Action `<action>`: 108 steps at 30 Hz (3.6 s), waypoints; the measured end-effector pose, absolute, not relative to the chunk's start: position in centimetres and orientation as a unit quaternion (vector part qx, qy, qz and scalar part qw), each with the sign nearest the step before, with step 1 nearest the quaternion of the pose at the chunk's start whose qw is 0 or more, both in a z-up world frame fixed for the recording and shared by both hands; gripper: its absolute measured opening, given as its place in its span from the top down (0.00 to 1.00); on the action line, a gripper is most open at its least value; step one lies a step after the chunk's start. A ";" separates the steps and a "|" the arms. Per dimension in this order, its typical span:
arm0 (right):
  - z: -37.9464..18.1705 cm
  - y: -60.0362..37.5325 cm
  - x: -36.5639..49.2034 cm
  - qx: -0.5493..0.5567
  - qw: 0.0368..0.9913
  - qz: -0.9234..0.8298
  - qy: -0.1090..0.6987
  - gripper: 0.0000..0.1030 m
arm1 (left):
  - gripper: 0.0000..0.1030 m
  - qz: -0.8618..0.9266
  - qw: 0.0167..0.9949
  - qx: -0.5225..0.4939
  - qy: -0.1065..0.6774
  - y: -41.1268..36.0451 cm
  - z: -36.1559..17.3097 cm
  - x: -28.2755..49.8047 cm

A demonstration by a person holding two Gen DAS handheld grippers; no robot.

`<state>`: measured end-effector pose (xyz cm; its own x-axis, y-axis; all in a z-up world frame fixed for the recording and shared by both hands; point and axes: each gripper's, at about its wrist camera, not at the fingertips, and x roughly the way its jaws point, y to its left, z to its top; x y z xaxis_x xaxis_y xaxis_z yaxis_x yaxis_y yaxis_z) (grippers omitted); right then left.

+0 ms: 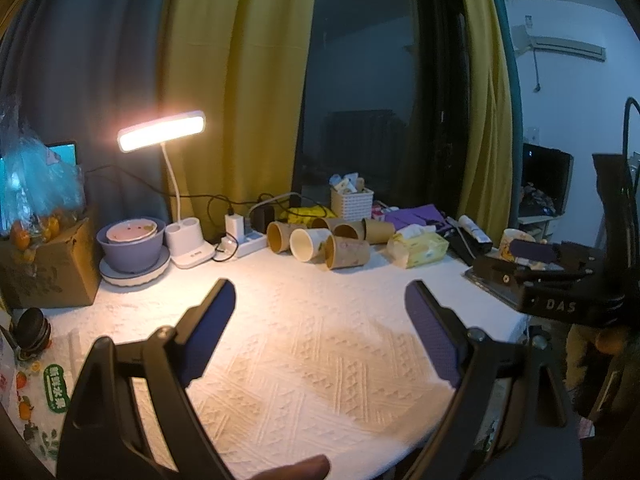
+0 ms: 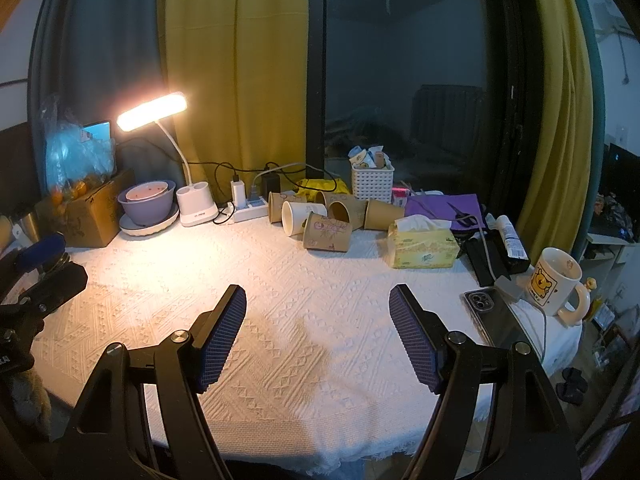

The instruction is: Flip cup upright

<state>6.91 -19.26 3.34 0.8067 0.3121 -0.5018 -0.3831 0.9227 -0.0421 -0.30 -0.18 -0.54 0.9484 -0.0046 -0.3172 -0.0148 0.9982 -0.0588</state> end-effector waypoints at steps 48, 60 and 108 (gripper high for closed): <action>3.3 -19.2 6.8 -0.070 0.947 0.184 0.254 0.24 | 0.15 0.000 0.985 -0.034 0.167 0.0 -1.1 0.2; 0.8 -19.4 11.5 -0.064 0.941 0.173 0.285 0.24 | 0.15 -0.022 0.977 0.022 0.211 -0.6 -2.3 6.5; -8.5 -25.1 32.8 0.010 0.911 0.168 0.376 0.24 | 0.33 -0.237 0.786 0.445 0.358 -11.2 -12.8 41.3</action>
<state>32.82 -25.10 -8.49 0.6608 0.3131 -0.6822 -0.2979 0.9436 0.1445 41.34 -11.18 -12.82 0.6312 -0.0528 -0.7738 0.6909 0.4915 0.5301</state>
